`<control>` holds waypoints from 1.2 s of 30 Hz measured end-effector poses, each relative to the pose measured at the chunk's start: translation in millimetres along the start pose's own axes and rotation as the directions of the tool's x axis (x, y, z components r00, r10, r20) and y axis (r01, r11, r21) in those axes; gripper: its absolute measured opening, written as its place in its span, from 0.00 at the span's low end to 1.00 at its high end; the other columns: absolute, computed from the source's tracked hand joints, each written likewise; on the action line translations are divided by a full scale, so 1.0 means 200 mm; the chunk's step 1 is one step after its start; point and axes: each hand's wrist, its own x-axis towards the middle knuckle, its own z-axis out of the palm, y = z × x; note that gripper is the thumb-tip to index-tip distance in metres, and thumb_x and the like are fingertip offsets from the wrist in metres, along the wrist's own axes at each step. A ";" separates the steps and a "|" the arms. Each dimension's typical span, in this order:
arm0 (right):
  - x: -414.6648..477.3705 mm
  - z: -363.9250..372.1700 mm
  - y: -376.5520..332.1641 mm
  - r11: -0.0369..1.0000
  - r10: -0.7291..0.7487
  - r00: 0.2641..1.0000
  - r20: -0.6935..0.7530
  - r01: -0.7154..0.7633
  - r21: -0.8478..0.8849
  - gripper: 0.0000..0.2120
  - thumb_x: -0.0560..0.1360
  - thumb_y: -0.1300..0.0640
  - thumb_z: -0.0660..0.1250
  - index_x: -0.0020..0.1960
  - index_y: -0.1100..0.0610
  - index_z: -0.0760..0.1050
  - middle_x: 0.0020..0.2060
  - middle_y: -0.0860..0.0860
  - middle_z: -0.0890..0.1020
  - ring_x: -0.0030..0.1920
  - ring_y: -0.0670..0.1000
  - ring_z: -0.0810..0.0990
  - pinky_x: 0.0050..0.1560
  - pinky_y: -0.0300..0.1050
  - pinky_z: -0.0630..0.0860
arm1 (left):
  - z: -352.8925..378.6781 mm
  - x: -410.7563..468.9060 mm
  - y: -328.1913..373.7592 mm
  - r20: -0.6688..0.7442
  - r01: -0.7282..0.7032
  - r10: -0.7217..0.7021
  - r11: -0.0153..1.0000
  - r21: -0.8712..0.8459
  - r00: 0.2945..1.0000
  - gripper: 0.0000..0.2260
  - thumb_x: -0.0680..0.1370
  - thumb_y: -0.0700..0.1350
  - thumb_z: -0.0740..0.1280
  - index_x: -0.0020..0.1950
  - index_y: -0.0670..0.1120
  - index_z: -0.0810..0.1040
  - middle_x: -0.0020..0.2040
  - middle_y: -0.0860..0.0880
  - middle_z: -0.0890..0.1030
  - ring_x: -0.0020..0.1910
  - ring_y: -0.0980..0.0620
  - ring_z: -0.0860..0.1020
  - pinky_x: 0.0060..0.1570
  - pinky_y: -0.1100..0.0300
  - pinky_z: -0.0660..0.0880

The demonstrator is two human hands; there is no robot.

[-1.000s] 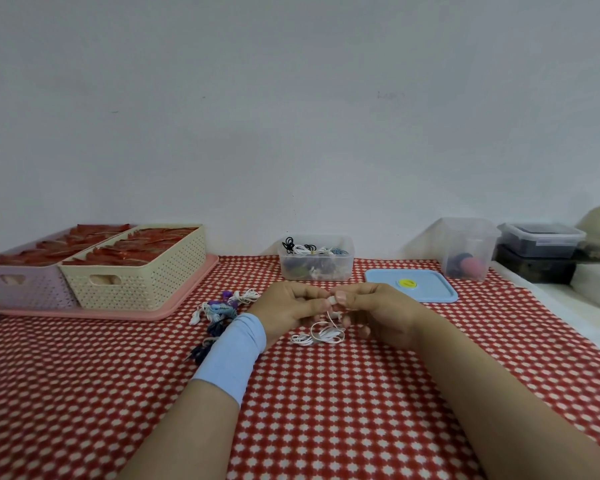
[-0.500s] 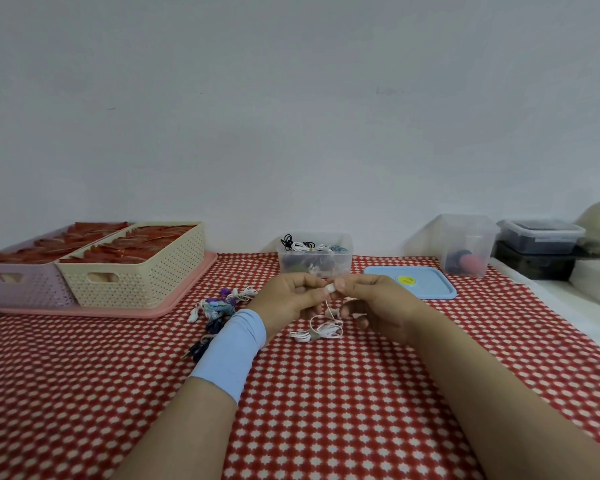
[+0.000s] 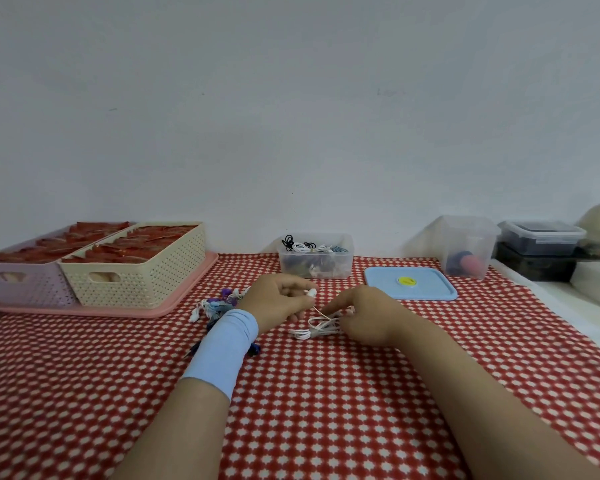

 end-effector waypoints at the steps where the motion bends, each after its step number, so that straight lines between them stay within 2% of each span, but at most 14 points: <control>1: 0.00 0.00 0.00 1.000 0.001 1.000 0.017 -0.001 -0.020 0.23 0.73 0.62 0.64 0.61 0.43 0.82 0.63 0.44 0.81 0.63 0.47 0.78 0.66 0.45 0.74 | -0.01 0.00 0.00 -0.014 0.008 -0.008 1.000 0.010 1.000 0.11 0.74 0.39 0.74 0.55 0.48 0.84 0.37 0.49 0.85 0.34 0.55 0.82 0.40 0.62 0.81; 6: -0.01 -0.02 0.00 0.996 -0.033 0.999 0.030 0.035 -0.079 0.24 0.72 0.64 0.65 0.62 0.43 0.82 0.64 0.44 0.81 0.63 0.47 0.77 0.66 0.46 0.75 | -0.02 0.00 -0.01 -0.068 0.062 -0.054 0.992 0.114 0.996 0.08 0.70 0.44 0.78 0.47 0.46 0.85 0.35 0.50 0.85 0.34 0.53 0.83 0.38 0.63 0.81; 9: -0.01 -0.02 0.01 0.996 -0.047 0.998 0.035 0.050 -0.077 0.25 0.72 0.65 0.65 0.62 0.42 0.82 0.64 0.44 0.80 0.64 0.47 0.77 0.66 0.46 0.75 | -0.01 0.00 -0.01 -0.065 0.068 -0.056 0.977 0.204 0.996 0.09 0.69 0.46 0.79 0.47 0.47 0.86 0.35 0.51 0.85 0.34 0.56 0.83 0.37 0.65 0.79; 12: -0.01 -0.01 0.02 0.998 -0.047 0.999 0.007 0.047 -0.033 0.21 0.72 0.60 0.65 0.59 0.42 0.83 0.63 0.43 0.81 0.63 0.46 0.77 0.66 0.46 0.74 | -0.01 0.00 -0.01 -0.013 0.063 -0.062 0.936 0.345 0.998 0.14 0.71 0.50 0.77 0.56 0.51 0.85 0.46 0.55 0.85 0.44 0.60 0.81 0.45 0.68 0.75; 15: -0.01 -0.02 0.02 0.999 -0.048 0.999 0.004 0.048 0.009 0.16 0.73 0.53 0.67 0.58 0.43 0.83 0.61 0.42 0.81 0.59 0.44 0.77 0.63 0.43 0.73 | -0.01 0.00 0.00 -0.009 0.095 -0.101 0.901 0.423 0.995 0.18 0.76 0.53 0.71 0.66 0.54 0.77 0.57 0.55 0.82 0.54 0.57 0.78 0.56 0.60 0.72; 17: -0.01 -0.02 0.01 0.997 -0.072 0.997 0.014 0.072 -0.011 0.14 0.72 0.49 0.70 0.57 0.44 0.84 0.58 0.41 0.82 0.56 0.43 0.78 0.61 0.43 0.75 | -0.02 0.00 0.03 -0.048 0.065 -0.049 0.891 0.450 0.998 0.12 0.76 0.53 0.69 0.59 0.55 0.78 0.56 0.55 0.81 0.52 0.58 0.77 0.54 0.60 0.73; 19: 0.00 0.00 0.01 0.996 -0.086 0.996 0.003 0.087 -0.030 0.12 0.71 0.44 0.73 0.53 0.44 0.85 0.53 0.40 0.83 0.52 0.42 0.79 0.58 0.47 0.78 | -0.02 -0.01 0.05 0.021 0.018 -0.032 0.878 0.478 0.999 0.10 0.72 0.55 0.73 0.50 0.55 0.78 0.50 0.56 0.81 0.48 0.58 0.77 0.49 0.61 0.76; 21: 0.01 0.01 0.01 0.997 -0.073 0.997 -0.031 0.072 -0.018 0.10 0.71 0.42 0.74 0.49 0.43 0.86 0.49 0.40 0.83 0.49 0.42 0.80 0.55 0.49 0.80 | 0.00 -0.02 0.07 0.162 0.003 -0.109 0.839 0.543 0.981 0.14 0.68 0.56 0.77 0.49 0.55 0.80 0.48 0.57 0.81 0.47 0.58 0.78 0.49 0.59 0.77; 23: 0.02 0.01 0.02 0.998 -0.058 0.997 -0.060 0.057 -0.013 0.08 0.72 0.42 0.73 0.48 0.43 0.86 0.47 0.41 0.84 0.47 0.42 0.80 0.52 0.49 0.80 | 0.03 -0.02 0.07 0.212 -0.014 -0.142 0.799 0.601 0.967 0.13 0.68 0.54 0.78 0.50 0.55 0.82 0.48 0.57 0.82 0.48 0.56 0.79 0.52 0.57 0.78; 26: 0.02 0.02 0.02 0.998 -0.056 0.994 -0.096 0.057 0.007 0.09 0.76 0.46 0.69 0.53 0.45 0.84 0.51 0.43 0.84 0.52 0.45 0.80 0.56 0.49 0.78 | 0.01 0.00 0.06 0.148 -0.010 -0.085 0.836 0.548 0.985 0.09 0.73 0.52 0.75 0.52 0.53 0.85 0.47 0.56 0.83 0.47 0.56 0.79 0.52 0.59 0.77; 29: 0.02 0.01 0.02 0.978 -0.028 0.986 -0.163 0.061 0.200 0.20 0.76 0.54 0.62 0.66 0.47 0.78 0.63 0.44 0.80 0.63 0.45 0.77 0.67 0.47 0.72 | -0.03 0.01 0.06 0.105 -0.032 -0.029 0.846 0.533 0.994 0.11 0.76 0.56 0.70 0.55 0.54 0.84 0.52 0.56 0.83 0.50 0.57 0.78 0.52 0.59 0.72; 31: 0.02 -0.01 0.01 0.935 -0.038 0.983 -0.179 0.098 0.340 0.24 0.75 0.57 0.61 0.70 0.48 0.75 0.66 0.44 0.78 0.63 0.44 0.76 0.68 0.43 0.71 | -0.04 0.02 0.07 0.101 -0.050 -0.001 0.861 0.506 0.995 0.11 0.78 0.55 0.68 0.56 0.53 0.84 0.51 0.56 0.82 0.50 0.56 0.77 0.49 0.60 0.70; 34: 0.05 -0.03 -0.01 0.880 -0.088 0.983 -0.160 0.152 0.451 0.20 0.76 0.61 0.69 0.67 0.51 0.79 0.58 0.42 0.83 0.52 0.38 0.80 0.54 0.33 0.73 | -0.06 0.04 0.11 0.087 -0.095 0.065 0.901 0.423 0.994 0.08 0.79 0.50 0.67 0.54 0.51 0.84 0.43 0.58 0.80 0.41 0.59 0.76 0.42 0.62 0.69; 36: 0.09 -0.04 0.00 0.877 -0.098 0.982 -0.162 0.162 0.452 0.11 0.75 0.61 0.73 0.56 0.52 0.83 0.45 0.45 0.85 0.41 0.41 0.81 0.47 0.37 0.75 | -0.09 0.08 0.15 0.048 -0.102 0.092 0.934 0.343 0.995 0.08 0.79 0.47 0.68 0.54 0.48 0.85 0.40 0.58 0.79 0.36 0.61 0.74 0.41 0.62 0.71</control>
